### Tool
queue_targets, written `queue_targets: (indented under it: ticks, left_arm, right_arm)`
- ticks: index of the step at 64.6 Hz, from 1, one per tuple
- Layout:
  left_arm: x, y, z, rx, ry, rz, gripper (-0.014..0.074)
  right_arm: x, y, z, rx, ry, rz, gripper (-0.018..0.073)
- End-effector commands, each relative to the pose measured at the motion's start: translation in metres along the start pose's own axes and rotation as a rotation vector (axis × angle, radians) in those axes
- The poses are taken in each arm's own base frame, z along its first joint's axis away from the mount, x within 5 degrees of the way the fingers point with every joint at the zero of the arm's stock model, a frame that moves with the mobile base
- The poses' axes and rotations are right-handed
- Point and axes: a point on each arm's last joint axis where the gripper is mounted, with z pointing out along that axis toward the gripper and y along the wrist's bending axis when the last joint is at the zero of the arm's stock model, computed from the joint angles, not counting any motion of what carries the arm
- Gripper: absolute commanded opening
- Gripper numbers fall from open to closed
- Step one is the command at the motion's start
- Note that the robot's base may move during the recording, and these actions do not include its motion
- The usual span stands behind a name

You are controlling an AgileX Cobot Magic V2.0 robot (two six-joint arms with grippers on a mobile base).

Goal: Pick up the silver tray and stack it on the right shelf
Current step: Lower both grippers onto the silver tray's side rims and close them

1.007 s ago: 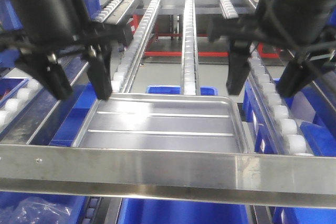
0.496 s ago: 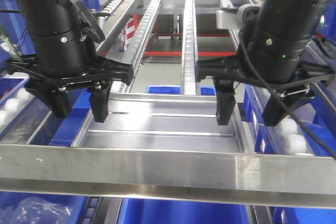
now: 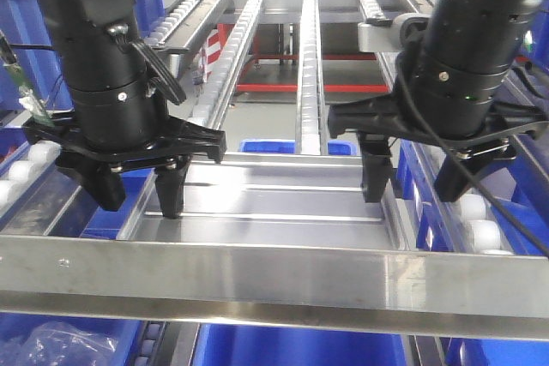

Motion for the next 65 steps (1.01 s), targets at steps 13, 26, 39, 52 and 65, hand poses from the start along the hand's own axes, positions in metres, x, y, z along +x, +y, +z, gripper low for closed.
queue_targets:
  ticks: [13,26,39,52,65]
  left_arm:
    - [-0.011,-0.003,-0.021,0.036,-0.087,-0.012,0.0296]
    - [-0.011,-0.004,-0.021,0.047,-0.081,-0.04,0.0296]
    - [-0.011,-0.004,-0.021,0.047,-0.081,-0.049,0.0296]
    - [-0.011,-0.004,-0.021,0.047,-0.081,-0.049,0.0296]
    - [-0.01,-0.004,-0.021,0.043,-0.074,-0.049,0.0296]
  right_arm:
    - [-0.017,0.002,-0.018,-0.048,-0.111,0.004,0.054]
    - [-0.017,0.002,-0.018,-0.048,-0.105,0.009,0.054]
    - [-0.016,0.002,-0.018,-0.042,-0.095,0.01,0.054]
    - [-0.014,0.004,-0.014,-0.039,-0.082,0.002,0.054]
    - [-0.009,0.008,-0.001,-0.027,-0.044,-0.013,0.054]
